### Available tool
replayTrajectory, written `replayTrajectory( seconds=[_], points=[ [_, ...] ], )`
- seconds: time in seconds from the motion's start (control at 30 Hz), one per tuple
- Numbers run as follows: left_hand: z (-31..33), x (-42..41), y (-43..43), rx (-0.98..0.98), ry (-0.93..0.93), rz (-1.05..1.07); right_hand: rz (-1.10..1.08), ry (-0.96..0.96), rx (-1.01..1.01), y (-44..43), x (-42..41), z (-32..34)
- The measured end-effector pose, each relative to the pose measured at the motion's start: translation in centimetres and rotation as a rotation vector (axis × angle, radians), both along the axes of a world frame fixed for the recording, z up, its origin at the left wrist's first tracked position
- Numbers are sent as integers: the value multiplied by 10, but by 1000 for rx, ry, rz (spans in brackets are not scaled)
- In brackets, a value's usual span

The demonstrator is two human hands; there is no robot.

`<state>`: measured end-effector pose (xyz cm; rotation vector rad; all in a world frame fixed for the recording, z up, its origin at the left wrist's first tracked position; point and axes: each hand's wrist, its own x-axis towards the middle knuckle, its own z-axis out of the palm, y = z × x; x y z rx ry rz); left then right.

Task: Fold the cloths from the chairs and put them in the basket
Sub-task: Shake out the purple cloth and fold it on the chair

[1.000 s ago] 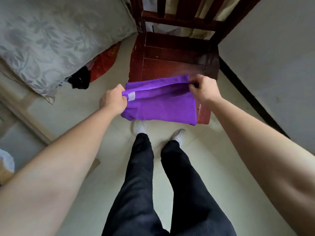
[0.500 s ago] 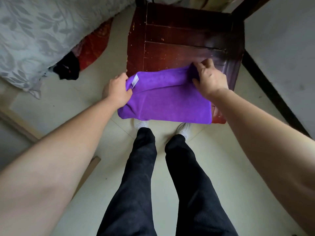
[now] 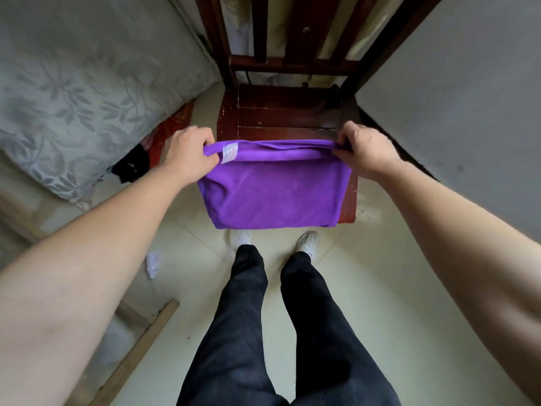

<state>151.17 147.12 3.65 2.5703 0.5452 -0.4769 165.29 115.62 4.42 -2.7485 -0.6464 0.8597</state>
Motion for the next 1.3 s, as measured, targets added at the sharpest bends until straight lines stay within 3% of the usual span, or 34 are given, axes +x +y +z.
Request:
replayTrajectory(
  seconds=[0.17, 0.33, 0.53, 0.7, 0.87, 1.07, 1.2, 1.3],
  points=[
    [66, 39, 1, 28, -130, -110, -102, -231, 169, -14, 24, 70],
    [93, 47, -4, -9, -183, -119, -128, -396, 274, -24, 27, 106],
    [87, 24, -10, 115, 10, -395, 28, -410, 207, -50, 9, 108],
    [78, 14, -22, 177, 87, -381, 107, -437, 163, -58, -7, 102],
    [91, 17, -25, 58, -117, -187, -77, -522, 176, -55, -8, 111],
    [122, 33, -16, 80, -322, -167, -39, -605, 286, -51, 5, 135],
    [120, 22, -7, 217, -58, -375, 279, -430, 94, -62, 6, 132],
    [114, 12, -13, 217, 19, -333, 242, -434, 100, -61, 2, 127]
  ],
)
